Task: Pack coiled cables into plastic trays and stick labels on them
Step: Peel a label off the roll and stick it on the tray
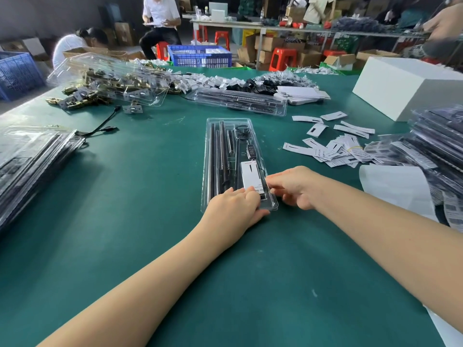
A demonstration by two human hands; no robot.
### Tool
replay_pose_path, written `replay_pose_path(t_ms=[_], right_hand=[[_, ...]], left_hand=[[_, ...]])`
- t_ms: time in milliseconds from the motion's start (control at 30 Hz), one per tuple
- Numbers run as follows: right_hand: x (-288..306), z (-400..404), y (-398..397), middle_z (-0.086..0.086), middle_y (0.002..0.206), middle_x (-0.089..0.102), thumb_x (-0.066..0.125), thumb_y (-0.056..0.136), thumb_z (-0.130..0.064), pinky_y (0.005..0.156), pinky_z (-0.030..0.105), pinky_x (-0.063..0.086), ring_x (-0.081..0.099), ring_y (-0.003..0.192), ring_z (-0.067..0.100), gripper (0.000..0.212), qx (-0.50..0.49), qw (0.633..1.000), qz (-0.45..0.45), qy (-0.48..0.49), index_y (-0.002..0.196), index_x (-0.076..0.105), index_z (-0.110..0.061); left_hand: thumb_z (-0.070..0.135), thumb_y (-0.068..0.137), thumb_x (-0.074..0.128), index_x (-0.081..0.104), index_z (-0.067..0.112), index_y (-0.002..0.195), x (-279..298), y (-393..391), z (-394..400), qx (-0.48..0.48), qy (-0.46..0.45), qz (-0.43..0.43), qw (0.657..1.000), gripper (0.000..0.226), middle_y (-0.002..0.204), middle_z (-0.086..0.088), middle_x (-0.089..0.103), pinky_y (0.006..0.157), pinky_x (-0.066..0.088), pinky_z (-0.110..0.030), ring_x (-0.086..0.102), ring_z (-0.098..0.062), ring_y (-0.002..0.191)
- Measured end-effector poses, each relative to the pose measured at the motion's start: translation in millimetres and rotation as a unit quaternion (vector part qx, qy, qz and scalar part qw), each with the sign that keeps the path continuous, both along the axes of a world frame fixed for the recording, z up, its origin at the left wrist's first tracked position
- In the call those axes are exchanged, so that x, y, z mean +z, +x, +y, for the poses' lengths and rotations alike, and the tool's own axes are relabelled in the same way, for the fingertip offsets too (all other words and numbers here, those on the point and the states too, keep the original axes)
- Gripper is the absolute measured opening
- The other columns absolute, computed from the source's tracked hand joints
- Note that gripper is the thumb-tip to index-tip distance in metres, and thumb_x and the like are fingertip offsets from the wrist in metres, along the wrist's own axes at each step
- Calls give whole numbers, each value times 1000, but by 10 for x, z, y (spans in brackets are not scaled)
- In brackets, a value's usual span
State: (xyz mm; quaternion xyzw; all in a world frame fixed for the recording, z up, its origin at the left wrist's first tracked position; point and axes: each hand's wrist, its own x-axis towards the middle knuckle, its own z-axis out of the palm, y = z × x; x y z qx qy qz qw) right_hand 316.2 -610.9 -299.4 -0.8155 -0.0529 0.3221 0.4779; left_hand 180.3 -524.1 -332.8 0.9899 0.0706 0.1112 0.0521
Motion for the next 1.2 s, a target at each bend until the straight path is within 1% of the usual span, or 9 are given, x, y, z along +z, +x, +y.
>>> replay_pose_path(t_ms=[67, 167, 267, 400, 500, 633, 767, 900, 1200], right_hand=[[20, -31, 6, -1, 75, 61, 63, 90, -15, 50, 19, 34, 54, 56, 7, 10, 39, 999, -3, -21, 81, 64, -20], [54, -38, 10, -1, 71, 57, 60, 93, -16, 50, 18, 33, 50, 54, 7, 11, 68, 997, 3, -44, 83, 57, -18], [11, 19, 7, 4, 71, 57, 61, 91, -8, 48, 19, 35, 48, 54, 11, 14, 36, 999, -8, -33, 78, 56, -11], [-123, 40, -38, 9, 73, 59, 63, 81, 1, 63, 30, 44, 52, 62, 20, 11, -44, 990, -134, -9, 88, 68, 7], [-97, 12, -48, 4, 77, 65, 67, 82, -4, 64, 28, 47, 57, 63, 18, 11, -28, 992, -127, 6, 79, 71, -13], [14, -11, 24, 3, 74, 60, 61, 87, -6, 54, 22, 35, 51, 55, 12, 16, 73, 995, -66, -16, 77, 68, -16], [0, -67, 103, -1, 71, 58, 62, 91, -16, 48, 17, 36, 45, 55, 9, 9, 104, 991, -74, -24, 90, 71, -16], [-57, -118, 170, -1, 75, 59, 55, 92, -9, 47, 16, 39, 49, 57, 8, 17, 123, 990, -69, -1, 93, 70, -18], [-100, -112, 265, -2, 79, 68, 74, 84, -19, 42, 15, 42, 57, 61, 7, 8, 151, 976, -153, -21, 90, 71, -18]], left_hand=[[38, 94, 57, 62, 3, 90, 11, -11, -9, 0, -8, -28, 1000, 35, 95, -10, 68, 88, 51, -42, 66, -29, 91], [41, 96, 53, 61, 4, 96, 12, -1, -16, 1, -11, -7, 1000, 38, 105, -10, 67, 95, 46, -41, 64, -29, 101], [40, 96, 54, 62, 4, 95, 4, -9, -15, 1, -19, -15, 1000, 37, 105, -10, 67, 95, 46, -41, 64, -30, 101], [38, 95, 57, 62, 2, 93, 18, -4, -20, -4, -6, -37, 999, 36, 97, -11, 68, 91, 49, -42, 66, -29, 93], [42, 98, 48, 59, 4, 101, -8, 9, -8, -6, 0, -23, 1000, 40, 104, -8, 65, 98, 43, -40, 62, -27, 101], [49, 100, 36, 54, 11, 108, -37, 28, 28, 2, 34, 4, 999, 43, 111, -1, 61, 102, 37, -34, 58, -20, 109], [50, 100, 35, 54, 11, 108, -59, 33, 34, 2, 37, 0, 999, 44, 111, -1, 62, 104, 36, -31, 58, -20, 109], [50, 100, 36, 55, 10, 109, -68, 33, 36, 3, 28, -5, 1000, 44, 111, -1, 63, 106, 34, -31, 58, -20, 110], [49, 100, 37, 55, 8, 109, -81, 27, 41, -3, 19, -19, 1000, 45, 117, -3, 61, 106, 35, -34, 57, -22, 113]])
